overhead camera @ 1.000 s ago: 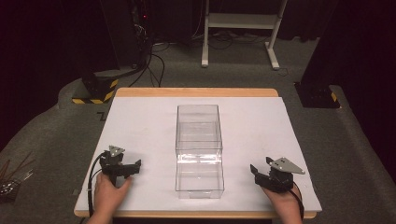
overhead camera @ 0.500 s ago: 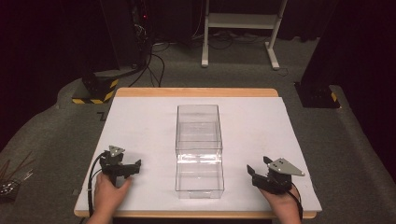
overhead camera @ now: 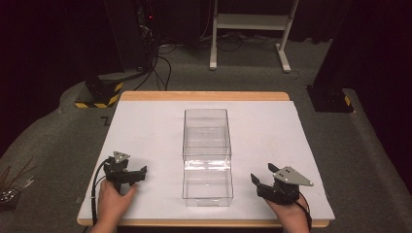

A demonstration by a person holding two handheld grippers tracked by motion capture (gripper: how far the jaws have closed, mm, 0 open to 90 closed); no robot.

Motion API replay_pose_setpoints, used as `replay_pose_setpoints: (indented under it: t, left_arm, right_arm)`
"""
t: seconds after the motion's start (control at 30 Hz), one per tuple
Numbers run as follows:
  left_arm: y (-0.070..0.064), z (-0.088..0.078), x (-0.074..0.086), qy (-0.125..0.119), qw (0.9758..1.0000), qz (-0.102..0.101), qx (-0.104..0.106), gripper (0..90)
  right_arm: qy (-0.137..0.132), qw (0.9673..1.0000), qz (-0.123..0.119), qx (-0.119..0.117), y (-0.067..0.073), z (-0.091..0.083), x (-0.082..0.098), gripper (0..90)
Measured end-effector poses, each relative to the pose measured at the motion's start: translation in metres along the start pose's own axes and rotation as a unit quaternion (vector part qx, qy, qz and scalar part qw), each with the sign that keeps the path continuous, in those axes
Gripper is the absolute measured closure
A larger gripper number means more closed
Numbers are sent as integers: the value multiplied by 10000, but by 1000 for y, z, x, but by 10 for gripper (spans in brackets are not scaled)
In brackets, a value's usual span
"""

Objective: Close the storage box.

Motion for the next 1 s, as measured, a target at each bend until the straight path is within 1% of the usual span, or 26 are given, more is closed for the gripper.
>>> replay_pose_setpoints:
  t: [0.57,0.77,0.87,0.9,0.93,1.0]
  left_arm:
    - [0,0,0,-9,10000,-2,0,4]
    - [0,0,0,-9,10000,-4,-1,4]
    - [0,0,0,-9,10000,-5,0,4]
    - [0,0,0,-8,10000,-3,0,4]
    - [0,0,0,-8,10000,-3,0,4]
    - [0,0,0,-12,10000,-1,0,4]
  right_arm:
    - [-101,9996,-136,-232,19,-5,-8,268]
    - [-173,9990,-164,-382,28,-10,-11,263]
    - [-177,9988,-198,-415,32,-11,-12,259]
    - [-219,9984,-230,-464,36,-13,-14,255]
    - [-219,9984,-230,-464,36,-13,-14,255]
    - [-232,9980,-240,-541,41,-15,-15,250]
Point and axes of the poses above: each handheld gripper's, and its own axes: z roughly forward along the jaws, x roughly out of its underside, y roughly to its left, the point moved 3 cm from there along z, roughly forward along the jaws, and after that the axes turned 1 degree about -x, right-handed, at the moved point
